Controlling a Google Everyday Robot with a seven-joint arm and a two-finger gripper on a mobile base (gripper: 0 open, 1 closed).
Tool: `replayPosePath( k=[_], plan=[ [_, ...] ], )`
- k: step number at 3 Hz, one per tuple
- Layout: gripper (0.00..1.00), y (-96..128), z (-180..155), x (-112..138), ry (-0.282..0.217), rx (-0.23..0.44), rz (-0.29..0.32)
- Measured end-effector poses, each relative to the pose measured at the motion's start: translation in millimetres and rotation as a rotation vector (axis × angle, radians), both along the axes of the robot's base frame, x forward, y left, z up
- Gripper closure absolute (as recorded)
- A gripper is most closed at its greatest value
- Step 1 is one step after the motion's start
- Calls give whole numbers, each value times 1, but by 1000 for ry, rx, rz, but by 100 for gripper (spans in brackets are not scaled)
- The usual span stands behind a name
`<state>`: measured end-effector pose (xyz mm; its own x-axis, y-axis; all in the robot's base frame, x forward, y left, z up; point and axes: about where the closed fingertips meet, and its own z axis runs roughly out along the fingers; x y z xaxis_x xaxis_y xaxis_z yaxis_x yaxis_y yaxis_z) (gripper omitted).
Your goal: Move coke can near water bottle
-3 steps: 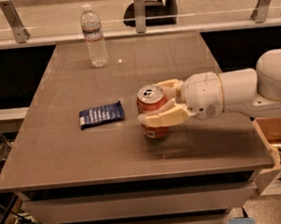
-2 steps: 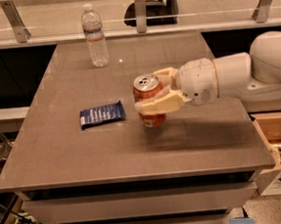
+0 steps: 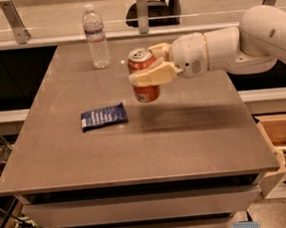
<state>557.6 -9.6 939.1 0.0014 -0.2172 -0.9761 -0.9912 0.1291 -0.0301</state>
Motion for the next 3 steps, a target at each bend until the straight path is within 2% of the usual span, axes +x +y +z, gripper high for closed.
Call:
replayPosePath(
  k=[2, 3],
  plan=[
    [100, -2, 23, 53, -58, 73, -83],
    [100, -4, 37, 87, -81, 70, -133]
  ],
)
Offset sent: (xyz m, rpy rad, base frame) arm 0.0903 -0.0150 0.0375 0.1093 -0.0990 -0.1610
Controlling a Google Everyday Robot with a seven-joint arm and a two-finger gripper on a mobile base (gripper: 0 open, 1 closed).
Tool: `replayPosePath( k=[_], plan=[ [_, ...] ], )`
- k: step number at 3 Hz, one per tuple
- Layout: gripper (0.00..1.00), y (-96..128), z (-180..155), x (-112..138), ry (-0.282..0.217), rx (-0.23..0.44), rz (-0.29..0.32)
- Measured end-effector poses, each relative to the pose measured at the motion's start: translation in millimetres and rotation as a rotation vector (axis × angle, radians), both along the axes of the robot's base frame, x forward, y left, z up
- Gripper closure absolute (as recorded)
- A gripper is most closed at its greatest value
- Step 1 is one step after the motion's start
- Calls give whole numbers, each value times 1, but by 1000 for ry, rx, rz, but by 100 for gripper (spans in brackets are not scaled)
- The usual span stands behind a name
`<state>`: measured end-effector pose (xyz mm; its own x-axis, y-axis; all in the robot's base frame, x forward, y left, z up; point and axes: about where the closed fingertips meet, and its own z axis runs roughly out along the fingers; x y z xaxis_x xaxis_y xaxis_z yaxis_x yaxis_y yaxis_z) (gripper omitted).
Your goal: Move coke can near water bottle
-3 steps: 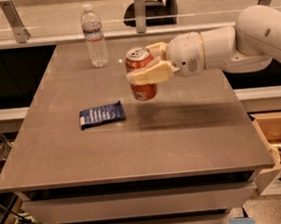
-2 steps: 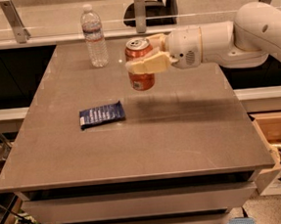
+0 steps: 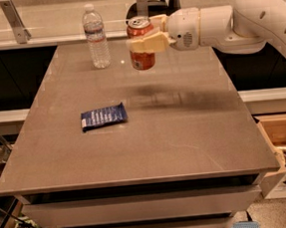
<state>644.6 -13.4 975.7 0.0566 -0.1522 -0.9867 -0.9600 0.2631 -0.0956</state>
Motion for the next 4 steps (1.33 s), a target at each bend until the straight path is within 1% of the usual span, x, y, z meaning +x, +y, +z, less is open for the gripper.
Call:
replayPosePath(
  k=[1, 3, 4],
  plan=[
    [100, 7, 1, 12, -2, -3, 10],
    [100, 22, -4, 51, 24, 6, 37],
    [100, 24, -6, 61, 35, 23, 2]
  ],
)
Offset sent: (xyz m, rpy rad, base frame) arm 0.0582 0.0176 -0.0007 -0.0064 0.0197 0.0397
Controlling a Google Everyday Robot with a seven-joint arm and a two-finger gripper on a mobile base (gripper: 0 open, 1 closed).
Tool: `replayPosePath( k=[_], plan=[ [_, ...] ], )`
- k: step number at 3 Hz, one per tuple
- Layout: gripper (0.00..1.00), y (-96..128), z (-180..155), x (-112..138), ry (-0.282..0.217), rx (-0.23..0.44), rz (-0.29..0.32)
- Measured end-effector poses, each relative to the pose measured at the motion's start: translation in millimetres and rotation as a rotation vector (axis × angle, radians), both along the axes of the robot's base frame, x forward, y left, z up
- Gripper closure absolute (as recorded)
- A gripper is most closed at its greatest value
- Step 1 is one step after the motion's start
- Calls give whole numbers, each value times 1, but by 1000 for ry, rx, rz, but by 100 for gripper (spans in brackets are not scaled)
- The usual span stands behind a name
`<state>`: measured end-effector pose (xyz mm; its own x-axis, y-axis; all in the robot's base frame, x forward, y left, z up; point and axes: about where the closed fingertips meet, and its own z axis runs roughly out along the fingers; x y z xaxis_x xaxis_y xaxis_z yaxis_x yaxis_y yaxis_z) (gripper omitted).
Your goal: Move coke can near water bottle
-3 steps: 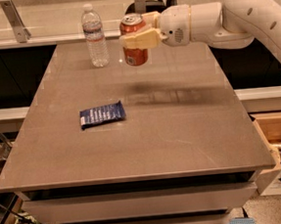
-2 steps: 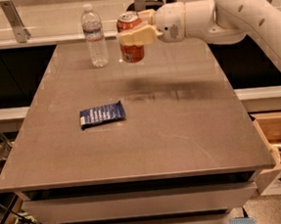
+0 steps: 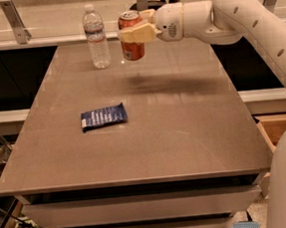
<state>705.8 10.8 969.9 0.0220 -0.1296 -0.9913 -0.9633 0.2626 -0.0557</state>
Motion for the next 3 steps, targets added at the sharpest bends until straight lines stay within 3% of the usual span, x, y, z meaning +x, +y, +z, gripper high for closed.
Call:
replayPosePath(
  k=[2, 3],
  plan=[
    [100, -1, -16, 9, 4, 10, -169],
    [100, 3, -25, 22, 11, 7, -211]
  ],
)
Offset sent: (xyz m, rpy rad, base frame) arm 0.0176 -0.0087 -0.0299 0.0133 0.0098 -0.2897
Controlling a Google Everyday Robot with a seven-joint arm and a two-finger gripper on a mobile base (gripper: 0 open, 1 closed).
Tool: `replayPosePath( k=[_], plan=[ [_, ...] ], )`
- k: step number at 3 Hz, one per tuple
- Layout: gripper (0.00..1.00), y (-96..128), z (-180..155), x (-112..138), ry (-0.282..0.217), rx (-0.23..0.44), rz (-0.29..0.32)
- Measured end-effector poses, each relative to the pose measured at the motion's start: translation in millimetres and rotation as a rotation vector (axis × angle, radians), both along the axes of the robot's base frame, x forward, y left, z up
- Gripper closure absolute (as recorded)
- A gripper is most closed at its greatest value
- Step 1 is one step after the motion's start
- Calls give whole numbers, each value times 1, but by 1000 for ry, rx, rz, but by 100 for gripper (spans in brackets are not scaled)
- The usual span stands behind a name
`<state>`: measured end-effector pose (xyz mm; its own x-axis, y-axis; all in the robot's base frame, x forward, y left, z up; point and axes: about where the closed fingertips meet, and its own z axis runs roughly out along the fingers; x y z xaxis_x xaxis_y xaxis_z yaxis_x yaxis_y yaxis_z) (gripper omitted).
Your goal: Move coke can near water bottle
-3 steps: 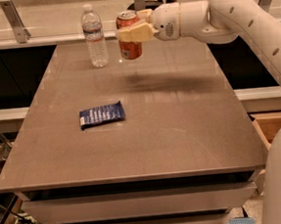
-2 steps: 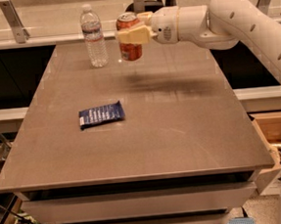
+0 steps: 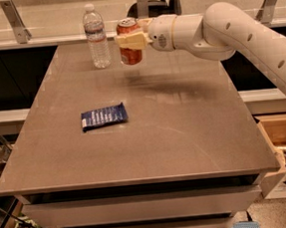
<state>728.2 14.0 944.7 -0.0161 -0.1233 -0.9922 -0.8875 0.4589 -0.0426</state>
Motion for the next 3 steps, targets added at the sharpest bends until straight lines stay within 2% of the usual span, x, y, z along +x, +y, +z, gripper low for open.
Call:
replayPosePath(
  k=[3],
  plan=[
    [100, 17, -24, 31, 52, -7, -3]
  ],
)
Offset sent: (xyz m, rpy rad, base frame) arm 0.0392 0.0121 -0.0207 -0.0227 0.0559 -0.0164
